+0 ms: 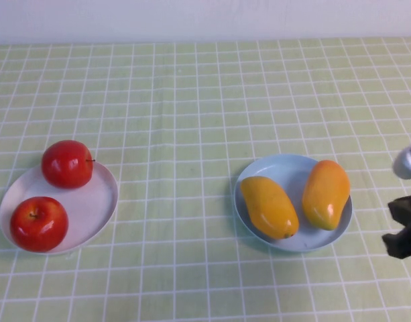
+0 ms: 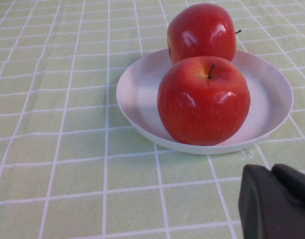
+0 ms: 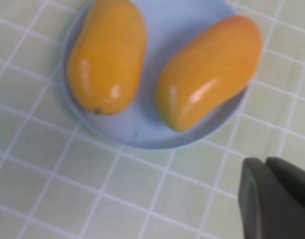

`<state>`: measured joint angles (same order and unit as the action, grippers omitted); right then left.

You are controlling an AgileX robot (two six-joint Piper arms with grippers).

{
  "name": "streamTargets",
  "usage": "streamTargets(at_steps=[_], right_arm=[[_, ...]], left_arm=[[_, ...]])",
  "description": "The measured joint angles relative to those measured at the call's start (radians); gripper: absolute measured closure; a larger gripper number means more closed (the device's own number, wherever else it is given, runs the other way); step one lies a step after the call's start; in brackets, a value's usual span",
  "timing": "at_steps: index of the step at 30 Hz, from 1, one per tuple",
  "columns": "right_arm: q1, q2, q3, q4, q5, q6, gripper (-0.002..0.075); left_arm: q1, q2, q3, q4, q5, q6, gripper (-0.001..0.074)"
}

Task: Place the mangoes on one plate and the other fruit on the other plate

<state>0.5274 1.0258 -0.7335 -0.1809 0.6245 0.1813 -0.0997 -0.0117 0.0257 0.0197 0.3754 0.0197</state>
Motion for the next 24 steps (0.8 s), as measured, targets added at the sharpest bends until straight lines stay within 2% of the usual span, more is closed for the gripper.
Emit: streamTargets(at_steps=[8, 13, 17, 24], right_arm=[[-0.308, -0.331, 0.334, -0.017, -0.292, 0.0, 0.0741], [-0.475, -0.586, 0.477, -0.019, -0.364, 0.0, 0.0741], [-0.548, -0.76, 0.544, -0.01, -0.386, 0.0, 0.0741], [-0.559, -0.98, 0.626, 0.002, -0.394, 0.0, 0.0741]], left_arm=[[0.0, 0.0, 0.0, 0.0, 0.0, 0.0, 0.0731], [0.0, 0.0, 0.0, 0.0, 0.0, 0.0, 0.0731], [0.0, 0.0, 0.0, 0.0, 0.0, 0.0, 0.0731], [0.0, 0.0, 0.0, 0.0, 0.0, 0.0, 0.0731]])
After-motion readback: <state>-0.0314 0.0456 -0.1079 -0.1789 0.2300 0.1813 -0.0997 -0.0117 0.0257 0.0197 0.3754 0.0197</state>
